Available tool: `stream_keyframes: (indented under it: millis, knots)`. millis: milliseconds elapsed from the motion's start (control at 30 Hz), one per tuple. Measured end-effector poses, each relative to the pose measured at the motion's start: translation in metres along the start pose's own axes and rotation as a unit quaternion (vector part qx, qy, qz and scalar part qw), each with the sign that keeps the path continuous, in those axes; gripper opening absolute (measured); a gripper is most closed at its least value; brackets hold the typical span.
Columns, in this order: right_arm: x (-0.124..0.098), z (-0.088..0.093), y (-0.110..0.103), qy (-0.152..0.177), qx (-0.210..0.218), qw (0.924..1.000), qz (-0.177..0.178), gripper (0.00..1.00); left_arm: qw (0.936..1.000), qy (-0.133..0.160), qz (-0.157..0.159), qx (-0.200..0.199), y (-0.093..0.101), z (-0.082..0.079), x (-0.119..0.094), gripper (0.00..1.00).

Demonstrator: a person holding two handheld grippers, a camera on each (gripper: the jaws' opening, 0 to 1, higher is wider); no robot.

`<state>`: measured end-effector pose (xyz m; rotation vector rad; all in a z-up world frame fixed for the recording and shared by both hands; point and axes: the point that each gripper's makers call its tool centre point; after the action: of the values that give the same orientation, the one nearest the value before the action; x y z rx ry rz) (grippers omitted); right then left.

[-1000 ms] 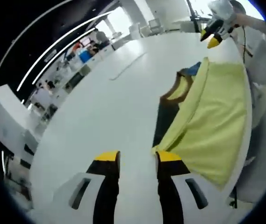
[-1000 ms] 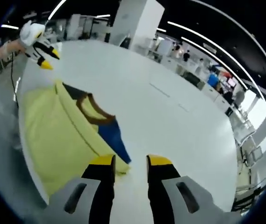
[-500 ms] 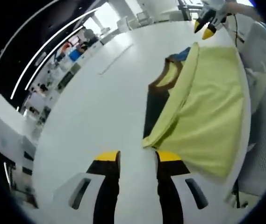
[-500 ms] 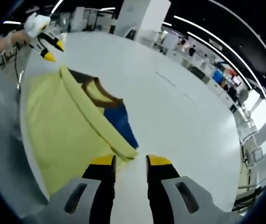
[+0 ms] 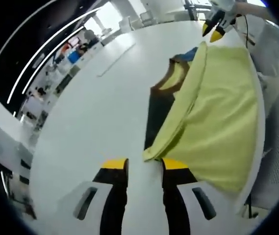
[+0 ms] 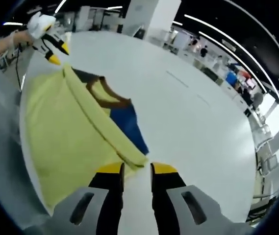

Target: Fold the garment on the visible template until the final outline fits inside the template.

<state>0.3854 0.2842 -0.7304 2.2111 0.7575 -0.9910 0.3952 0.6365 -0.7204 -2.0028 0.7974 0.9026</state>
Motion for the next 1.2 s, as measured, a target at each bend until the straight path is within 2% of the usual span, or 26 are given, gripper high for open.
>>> stream_keyframes:
  millis: [533,733,1200]
  knots:
    - [0.006,0.000,0.000,-0.003,-0.003,1.0000,-0.005,0.17,0.9997,-0.002,0.025,0.005,0.010,-0.003,0.010,0.16]
    - [0.010,0.000,-0.003,-0.006,-0.008,0.9999,-0.009,0.14,0.9993,-0.010,0.036,0.003,0.014,0.001,0.013,0.12]
    - [0.017,0.012,-0.001,-0.029,-0.024,0.9993,-0.006,0.12,0.9992,-0.015,0.038,0.003,0.015,0.005,0.016,0.09]
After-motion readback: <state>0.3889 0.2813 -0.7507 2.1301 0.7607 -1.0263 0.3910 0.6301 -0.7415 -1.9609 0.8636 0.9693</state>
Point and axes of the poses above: the point that each gripper's makers call its tool centre point, and the gripper's own axes: x roughly forward along the fingers, y roughly to its right, z roughly out of its underside, and after that the axes turned 6 degrees about -y, right-handed
